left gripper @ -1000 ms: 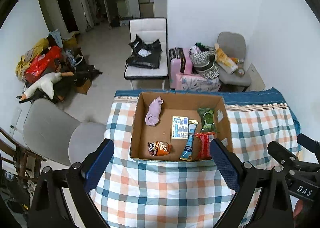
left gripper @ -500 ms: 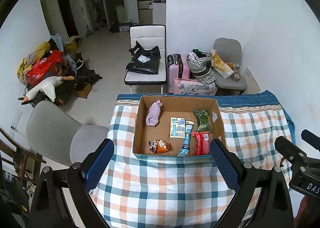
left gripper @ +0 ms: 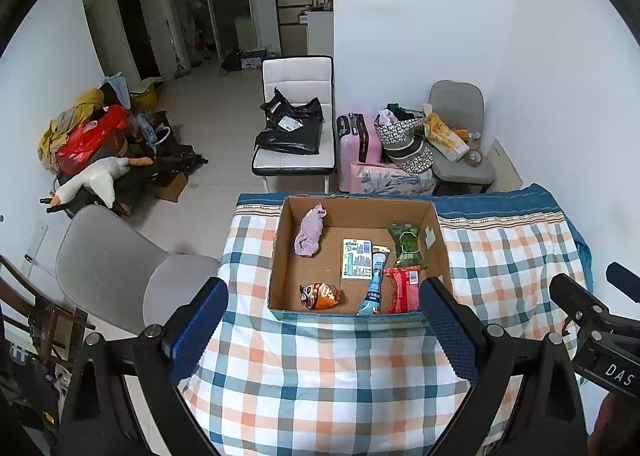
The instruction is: Organize soft objects
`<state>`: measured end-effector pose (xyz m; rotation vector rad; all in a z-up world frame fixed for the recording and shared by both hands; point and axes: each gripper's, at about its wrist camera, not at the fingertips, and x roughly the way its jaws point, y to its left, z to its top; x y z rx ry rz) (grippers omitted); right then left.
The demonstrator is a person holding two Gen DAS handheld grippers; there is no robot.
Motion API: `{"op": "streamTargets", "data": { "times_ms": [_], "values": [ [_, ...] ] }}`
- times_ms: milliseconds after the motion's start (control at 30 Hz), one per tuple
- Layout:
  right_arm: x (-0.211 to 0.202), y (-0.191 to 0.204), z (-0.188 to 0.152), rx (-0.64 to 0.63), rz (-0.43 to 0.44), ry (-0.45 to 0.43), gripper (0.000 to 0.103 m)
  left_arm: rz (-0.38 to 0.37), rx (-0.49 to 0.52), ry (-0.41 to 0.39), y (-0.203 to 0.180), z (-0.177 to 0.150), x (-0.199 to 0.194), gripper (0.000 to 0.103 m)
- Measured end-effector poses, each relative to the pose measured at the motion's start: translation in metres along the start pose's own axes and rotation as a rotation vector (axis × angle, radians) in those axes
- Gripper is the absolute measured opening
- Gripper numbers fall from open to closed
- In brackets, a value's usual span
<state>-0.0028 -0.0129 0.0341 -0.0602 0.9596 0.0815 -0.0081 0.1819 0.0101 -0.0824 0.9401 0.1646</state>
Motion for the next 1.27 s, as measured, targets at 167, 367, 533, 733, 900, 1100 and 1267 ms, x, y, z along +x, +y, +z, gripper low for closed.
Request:
{"op": "streamTargets", "data": {
  "times_ms": [167,367,533,733,900,1100,1267],
  "values": [
    [-0.0007,-0.0017,0.0014,0.001,-0.002,-0.003,0.103,-0.001,-0.003,0.0,-0.0004,-0.0006,-0.0005,0.098],
    [-0.001,-0.0014,0.0025,0.002,-0.004,-0.005,0.103,-0.001,-0.002,-0.001,-0.0005,-0.0006,-0.0001,0.098],
    [-0.0015,-0.0017,0.0034,0.001,-0.008,-0.006,0.103,-0.006,0.003,0.001,-0.0022,0.0004,-0.0026,0.098],
    [-0.0023,-0.0035,0.0046,0.003,-0.011,-0.003,0.103,-0.007,0.003,-0.001,-0.0041,0.0,-0.0031,0.098],
    [-0.0023,-0.0037,0.0055,0.003,-0.015,-0.006,0.103,-0.008,0.004,-0.001,-0.0043,0.0005,-0.0029,0.098],
    [-0.0028,-0.0025,0.0057,0.01,-0.017,-0.009,0.103,-0.009,0.004,-0.003,-0.0038,0.0006,-0.0027,0.098],
    [-0.0027,-0.0028,0.0059,0.009,-0.018,-0.01,0.103,-0.012,0.007,-0.01,-0.0045,0.0011,-0.0048,0.098]
  ]
}}
